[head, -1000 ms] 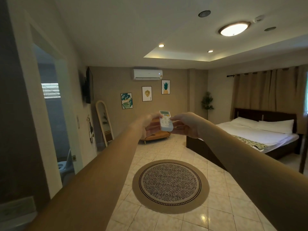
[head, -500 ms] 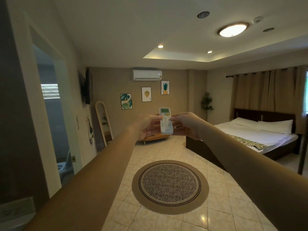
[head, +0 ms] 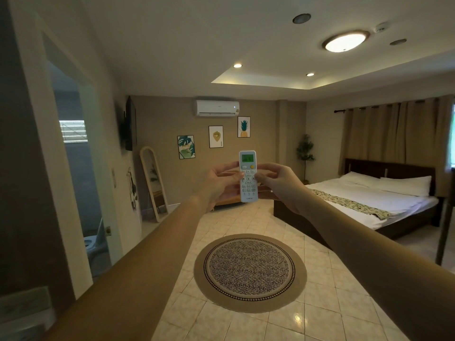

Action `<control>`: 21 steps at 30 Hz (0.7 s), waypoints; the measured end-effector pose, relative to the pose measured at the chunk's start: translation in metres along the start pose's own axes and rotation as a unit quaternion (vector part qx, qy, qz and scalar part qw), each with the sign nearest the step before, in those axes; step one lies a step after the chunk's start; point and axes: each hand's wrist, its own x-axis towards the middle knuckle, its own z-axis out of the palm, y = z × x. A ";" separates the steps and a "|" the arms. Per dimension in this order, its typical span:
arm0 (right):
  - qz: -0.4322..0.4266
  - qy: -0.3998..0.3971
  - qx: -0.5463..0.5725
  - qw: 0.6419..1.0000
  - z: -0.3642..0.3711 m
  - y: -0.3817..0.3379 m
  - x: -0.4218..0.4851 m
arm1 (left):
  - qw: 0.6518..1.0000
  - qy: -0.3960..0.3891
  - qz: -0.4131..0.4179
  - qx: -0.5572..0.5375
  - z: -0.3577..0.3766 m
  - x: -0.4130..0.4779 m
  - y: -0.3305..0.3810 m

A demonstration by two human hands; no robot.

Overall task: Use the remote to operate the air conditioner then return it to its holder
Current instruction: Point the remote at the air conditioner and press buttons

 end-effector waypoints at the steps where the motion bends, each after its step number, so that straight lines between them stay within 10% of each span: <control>1: -0.005 0.000 -0.002 1.000 -0.001 0.001 -0.001 | 1.000 -0.003 0.003 0.000 0.000 0.001 -0.002; 21: -0.007 0.002 -0.007 1.000 -0.003 0.008 0.000 | 1.000 -0.008 0.007 0.028 -0.003 0.006 -0.006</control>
